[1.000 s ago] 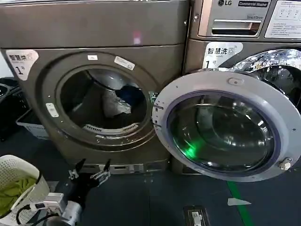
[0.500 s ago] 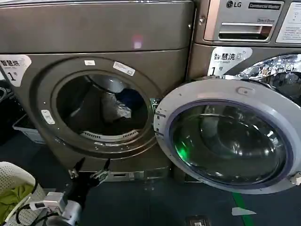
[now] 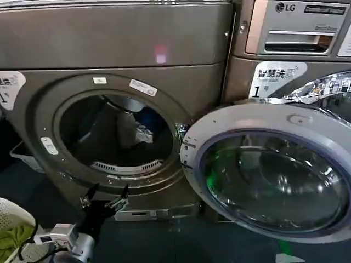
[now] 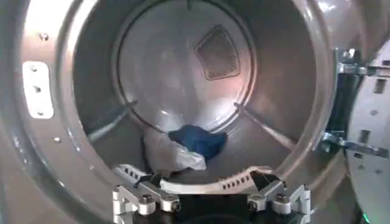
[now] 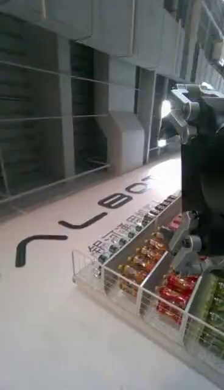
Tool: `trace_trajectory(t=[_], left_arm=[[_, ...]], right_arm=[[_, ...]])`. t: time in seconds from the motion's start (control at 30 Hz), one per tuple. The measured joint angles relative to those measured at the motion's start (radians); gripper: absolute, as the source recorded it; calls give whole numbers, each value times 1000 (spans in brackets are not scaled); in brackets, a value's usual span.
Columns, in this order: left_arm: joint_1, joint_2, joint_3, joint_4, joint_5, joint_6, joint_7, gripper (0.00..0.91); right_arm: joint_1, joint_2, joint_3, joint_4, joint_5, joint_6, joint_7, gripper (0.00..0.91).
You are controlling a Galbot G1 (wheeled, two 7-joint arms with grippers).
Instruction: Grasp the clothes from the dryer.
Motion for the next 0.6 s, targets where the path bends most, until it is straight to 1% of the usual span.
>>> trace_trajectory(t=[0.6], left_arm=[[-6,-3,6,3,0,4,1,907]], right_arm=[[-1,-4,7,-13,-1,3,0,907]])
